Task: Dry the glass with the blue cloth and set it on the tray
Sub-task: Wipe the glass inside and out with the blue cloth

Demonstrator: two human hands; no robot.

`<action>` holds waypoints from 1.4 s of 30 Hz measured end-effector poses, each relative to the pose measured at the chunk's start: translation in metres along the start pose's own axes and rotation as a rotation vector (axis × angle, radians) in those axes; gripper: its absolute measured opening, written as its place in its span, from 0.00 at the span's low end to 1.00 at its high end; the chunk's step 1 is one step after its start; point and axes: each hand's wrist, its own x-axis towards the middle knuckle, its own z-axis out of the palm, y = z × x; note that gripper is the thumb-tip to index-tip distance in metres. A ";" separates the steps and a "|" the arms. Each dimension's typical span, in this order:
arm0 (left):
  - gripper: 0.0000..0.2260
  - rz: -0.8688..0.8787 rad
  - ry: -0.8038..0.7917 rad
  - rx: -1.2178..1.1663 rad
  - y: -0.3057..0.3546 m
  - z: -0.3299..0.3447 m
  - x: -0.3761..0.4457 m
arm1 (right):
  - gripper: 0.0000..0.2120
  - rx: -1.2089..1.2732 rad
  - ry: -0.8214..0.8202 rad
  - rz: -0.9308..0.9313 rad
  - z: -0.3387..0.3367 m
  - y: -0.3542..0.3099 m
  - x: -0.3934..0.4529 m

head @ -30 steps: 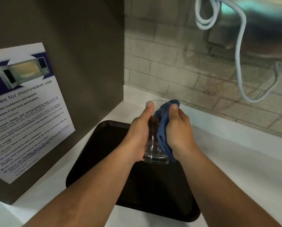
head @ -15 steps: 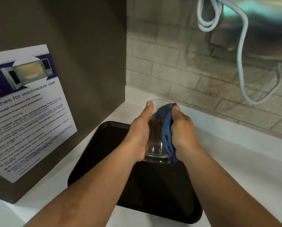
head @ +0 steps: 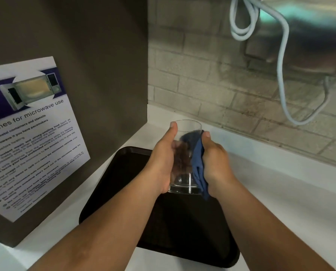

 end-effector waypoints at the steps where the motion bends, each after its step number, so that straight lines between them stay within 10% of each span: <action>1: 0.38 -0.007 0.010 -0.012 0.001 0.000 -0.002 | 0.28 0.007 -0.006 0.040 0.001 0.002 0.000; 7: 0.34 0.055 0.236 0.180 0.001 0.005 -0.003 | 0.20 -0.047 0.055 -0.099 0.005 0.010 -0.001; 11: 0.37 0.061 0.102 0.187 0.001 0.009 -0.007 | 0.22 -0.132 0.094 -0.192 0.008 0.001 -0.003; 19: 0.35 -0.029 0.127 -0.044 0.011 0.003 -0.005 | 0.27 0.065 -0.065 0.121 -0.001 0.007 -0.013; 26: 0.33 0.039 0.121 0.116 0.003 0.007 -0.004 | 0.15 -0.359 0.083 -0.338 0.020 0.007 -0.033; 33: 0.36 0.035 0.113 -0.007 0.012 0.005 -0.011 | 0.27 -0.025 -0.029 0.049 0.001 -0.007 -0.015; 42: 0.30 0.045 0.043 0.129 -0.001 0.004 -0.005 | 0.19 -0.295 0.107 -0.312 0.011 -0.010 -0.021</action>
